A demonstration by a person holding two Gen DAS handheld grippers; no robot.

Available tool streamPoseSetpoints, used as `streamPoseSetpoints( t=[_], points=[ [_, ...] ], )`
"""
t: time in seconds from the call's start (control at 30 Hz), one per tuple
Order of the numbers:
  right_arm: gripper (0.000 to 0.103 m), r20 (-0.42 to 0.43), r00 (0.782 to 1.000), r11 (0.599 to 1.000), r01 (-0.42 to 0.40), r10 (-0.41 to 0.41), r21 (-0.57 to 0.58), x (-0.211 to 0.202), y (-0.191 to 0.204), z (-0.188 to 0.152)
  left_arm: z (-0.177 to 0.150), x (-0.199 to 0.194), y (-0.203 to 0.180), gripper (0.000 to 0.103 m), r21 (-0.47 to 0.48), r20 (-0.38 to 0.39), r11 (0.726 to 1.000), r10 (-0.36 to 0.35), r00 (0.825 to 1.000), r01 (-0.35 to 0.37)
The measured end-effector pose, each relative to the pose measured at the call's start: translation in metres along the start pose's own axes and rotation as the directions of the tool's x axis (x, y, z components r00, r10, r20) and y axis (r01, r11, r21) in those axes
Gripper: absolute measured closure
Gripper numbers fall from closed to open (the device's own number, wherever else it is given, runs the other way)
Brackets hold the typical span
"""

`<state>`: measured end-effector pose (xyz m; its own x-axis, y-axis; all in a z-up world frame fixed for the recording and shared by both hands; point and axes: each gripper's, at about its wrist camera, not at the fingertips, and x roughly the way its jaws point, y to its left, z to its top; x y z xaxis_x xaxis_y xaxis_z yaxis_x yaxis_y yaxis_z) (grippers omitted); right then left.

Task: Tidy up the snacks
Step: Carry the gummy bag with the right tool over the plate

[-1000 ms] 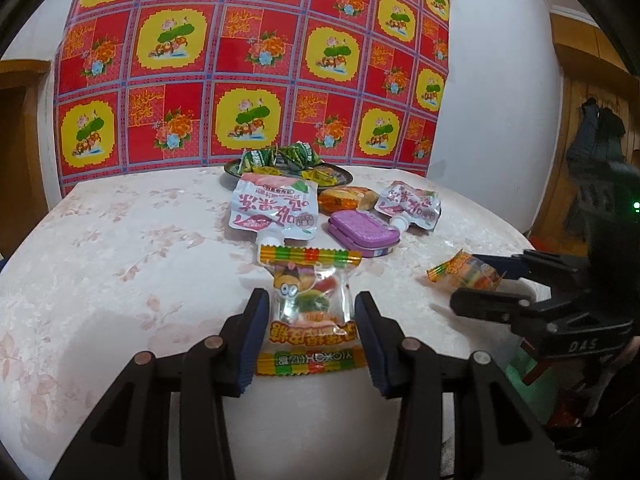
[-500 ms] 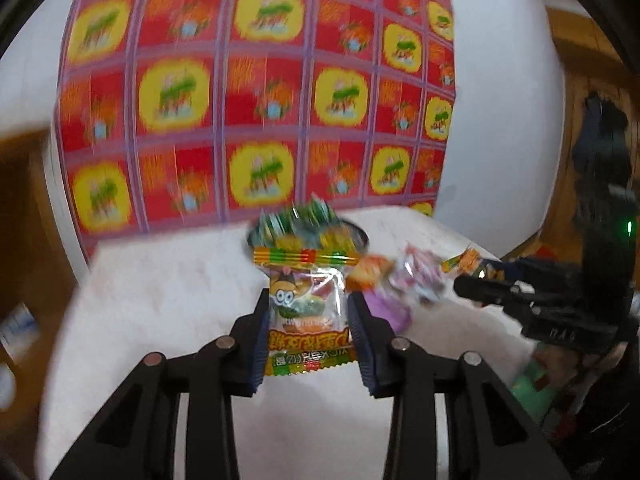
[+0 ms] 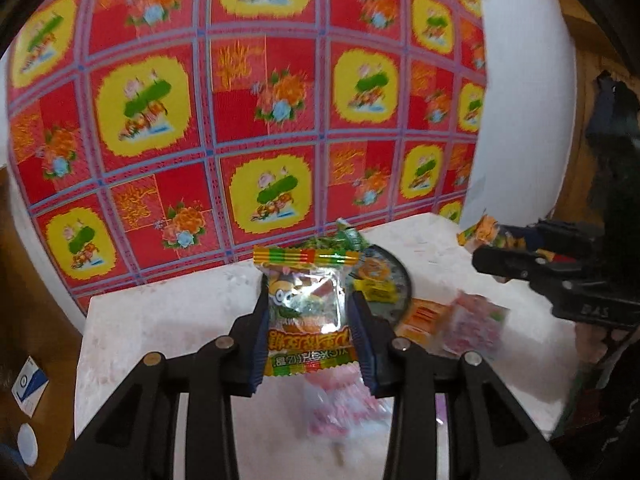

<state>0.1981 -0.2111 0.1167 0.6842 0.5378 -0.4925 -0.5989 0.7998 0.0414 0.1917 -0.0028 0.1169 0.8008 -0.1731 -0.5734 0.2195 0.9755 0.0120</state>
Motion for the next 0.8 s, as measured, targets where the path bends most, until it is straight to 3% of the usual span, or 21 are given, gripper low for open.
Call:
streamPoseSetpoints(
  t=[0.23,0.4,0.5,0.57,0.8],
  points=[
    [0.066,-0.137,0.990,0.999,-0.043,0.040,-0.012,0.077,-0.030,0.020,0.009,0.058,0.011,0.065,0.020,-0.021,0.999,-0.049,0.999,0.049],
    [0.066,-0.213,0.977,0.999,-0.011,0.019,0.040,0.133,-0.061,0.026,0.003,0.089,0.027,0.064,-0.033,-0.049,0.998,-0.057,0.997,0.055],
    [0.065,-0.219,0.975,0.994,-0.028,0.051,0.105,0.142,-0.074,0.016,-0.005,0.100,0.029,0.064,-0.026,-0.092,1.000,-0.013,0.996,0.011],
    [0.064,-0.241,0.970,0.994,0.002,0.023,0.105,0.144,-0.078,0.011,-0.007,0.103,0.032,0.064,-0.050,-0.109,0.999,-0.016,0.994,0.010],
    [0.062,-0.283,0.958,0.991,-0.007,0.045,0.134,0.153,-0.079,0.008,-0.010,0.111,0.035,0.064,-0.069,-0.150,0.997,-0.049,0.987,0.039]
  ],
)
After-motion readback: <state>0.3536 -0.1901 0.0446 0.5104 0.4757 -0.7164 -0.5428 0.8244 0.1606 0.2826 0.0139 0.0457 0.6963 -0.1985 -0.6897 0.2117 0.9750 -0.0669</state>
